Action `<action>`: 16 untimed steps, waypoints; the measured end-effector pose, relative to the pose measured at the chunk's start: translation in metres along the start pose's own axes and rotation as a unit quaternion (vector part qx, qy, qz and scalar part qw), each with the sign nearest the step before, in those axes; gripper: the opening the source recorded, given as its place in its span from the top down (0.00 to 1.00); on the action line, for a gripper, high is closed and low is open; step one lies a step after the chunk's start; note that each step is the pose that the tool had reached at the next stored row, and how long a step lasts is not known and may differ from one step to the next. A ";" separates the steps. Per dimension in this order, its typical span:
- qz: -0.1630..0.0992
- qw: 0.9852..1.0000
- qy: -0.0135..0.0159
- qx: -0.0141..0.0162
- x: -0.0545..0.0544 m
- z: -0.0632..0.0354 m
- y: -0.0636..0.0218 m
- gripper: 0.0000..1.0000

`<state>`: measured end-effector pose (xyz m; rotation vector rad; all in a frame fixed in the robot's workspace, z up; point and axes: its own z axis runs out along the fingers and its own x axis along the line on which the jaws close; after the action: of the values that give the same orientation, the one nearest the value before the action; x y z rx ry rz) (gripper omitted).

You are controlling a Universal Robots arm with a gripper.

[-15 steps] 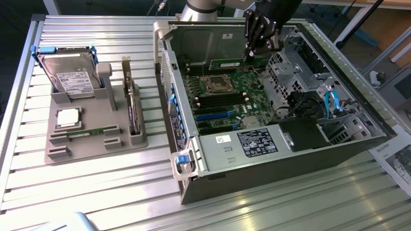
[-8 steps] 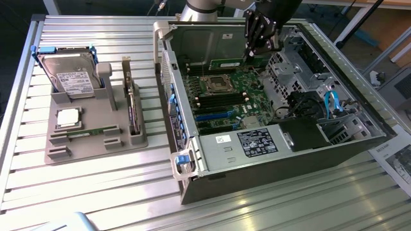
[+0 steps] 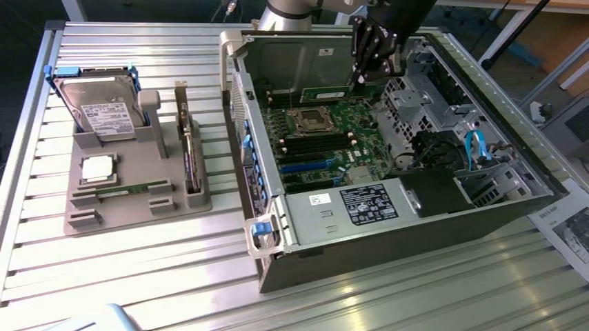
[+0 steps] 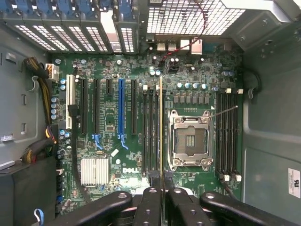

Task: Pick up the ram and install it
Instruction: 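Insert the ram into the slot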

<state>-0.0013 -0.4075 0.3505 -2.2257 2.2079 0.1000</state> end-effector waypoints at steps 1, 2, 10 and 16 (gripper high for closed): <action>0.000 1.000 0.000 0.000 0.000 0.0006 0.0000 0.88; 0.000 1.000 0.000 0.000 0.000 0.0010 0.0001 0.88; 0.000 1.000 0.000 0.000 0.001 0.0036 0.0002 0.88; 0.000 1.000 0.000 0.000 0.001 0.0126 0.0004 0.88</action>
<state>-0.0022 -0.4079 0.3378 -2.2254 2.2084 0.0995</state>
